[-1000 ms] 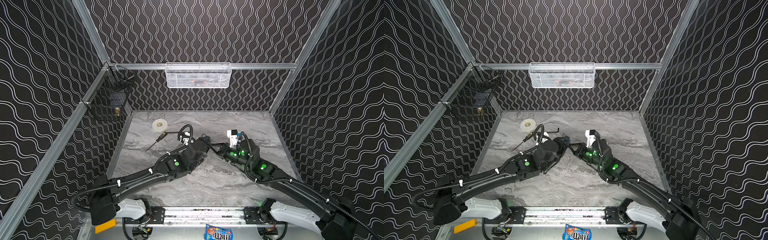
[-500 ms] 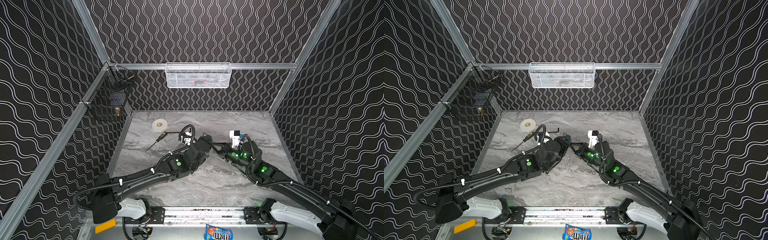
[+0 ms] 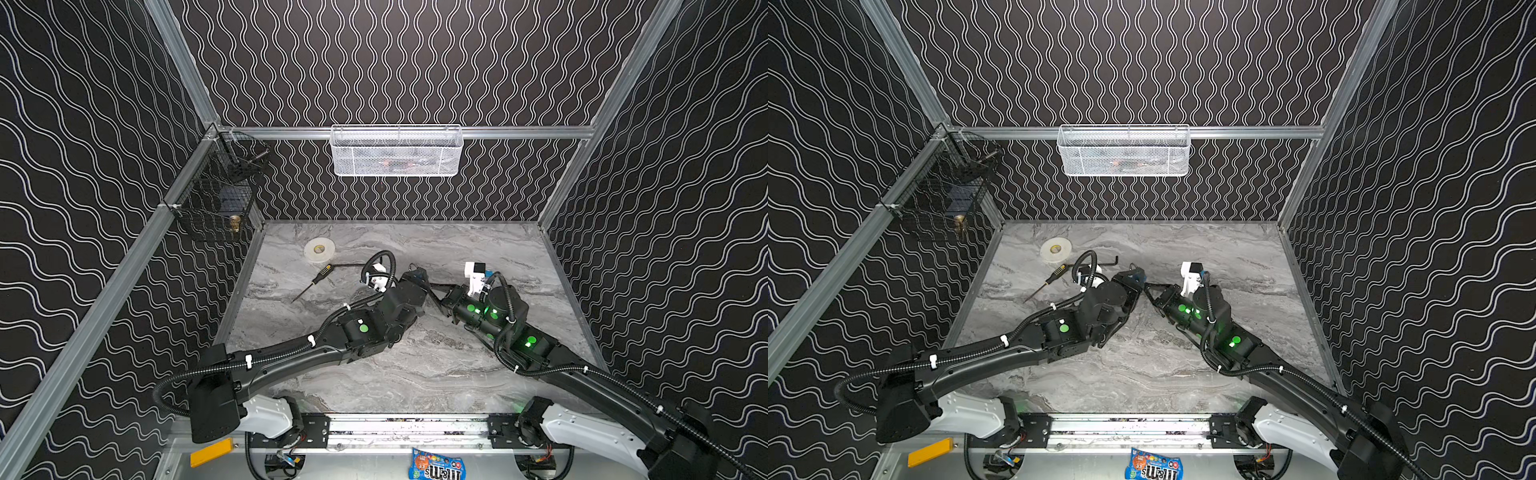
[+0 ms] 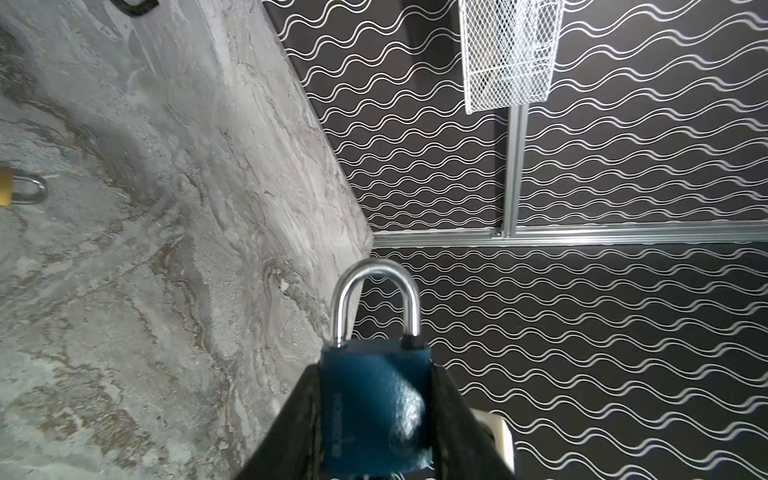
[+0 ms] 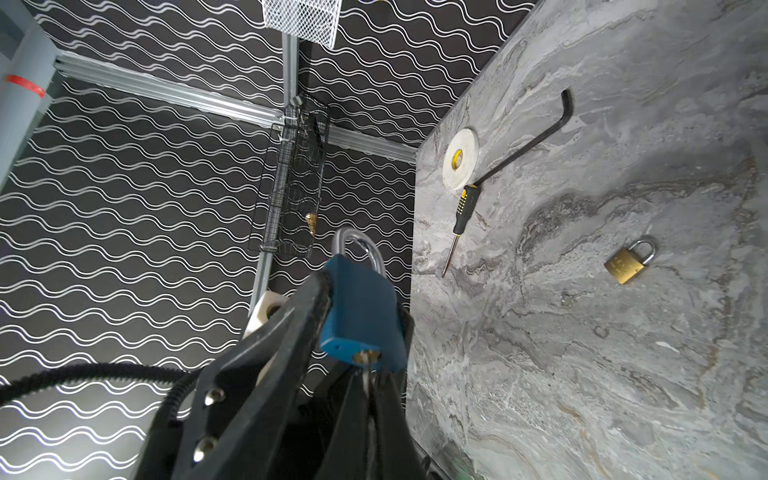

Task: Unlock with the key
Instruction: 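Twist the inserted key with the right gripper to release the shackle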

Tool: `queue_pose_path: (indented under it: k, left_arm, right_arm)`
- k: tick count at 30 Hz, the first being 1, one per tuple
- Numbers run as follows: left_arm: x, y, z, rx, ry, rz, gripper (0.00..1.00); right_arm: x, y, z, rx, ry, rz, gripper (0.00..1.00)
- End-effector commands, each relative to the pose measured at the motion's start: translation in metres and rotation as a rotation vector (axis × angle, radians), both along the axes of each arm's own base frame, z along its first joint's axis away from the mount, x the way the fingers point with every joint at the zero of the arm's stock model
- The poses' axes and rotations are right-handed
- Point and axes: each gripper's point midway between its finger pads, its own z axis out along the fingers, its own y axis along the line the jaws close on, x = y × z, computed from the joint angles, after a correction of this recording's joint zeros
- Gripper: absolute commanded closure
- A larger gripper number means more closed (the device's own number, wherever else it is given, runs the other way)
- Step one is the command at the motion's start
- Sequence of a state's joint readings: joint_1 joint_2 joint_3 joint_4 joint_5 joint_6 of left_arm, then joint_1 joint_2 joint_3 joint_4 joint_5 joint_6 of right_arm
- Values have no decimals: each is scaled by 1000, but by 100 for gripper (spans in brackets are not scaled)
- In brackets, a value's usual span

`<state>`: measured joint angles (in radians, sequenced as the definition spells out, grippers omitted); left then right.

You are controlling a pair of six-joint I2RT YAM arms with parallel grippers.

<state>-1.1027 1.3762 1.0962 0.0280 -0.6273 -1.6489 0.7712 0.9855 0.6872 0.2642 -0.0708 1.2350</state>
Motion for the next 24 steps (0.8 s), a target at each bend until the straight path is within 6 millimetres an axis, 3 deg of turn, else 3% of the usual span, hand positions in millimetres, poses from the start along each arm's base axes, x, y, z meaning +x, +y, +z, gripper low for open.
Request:
queue_pose_path:
  k: [1,17,24]
  left_arm:
    - [-16,-25,7,-80,23,-125,100]
    - [-16,-17,14,-105,-24,-75,100]
    - [-17,-17,14,-95,-25,-78,100]
  right_arm:
    - [-4,3,35,124,-65,21,100]
    - [-3,-1,-5,93,130,-26,100]
    - [-2,3,2,62,66,-6,100]
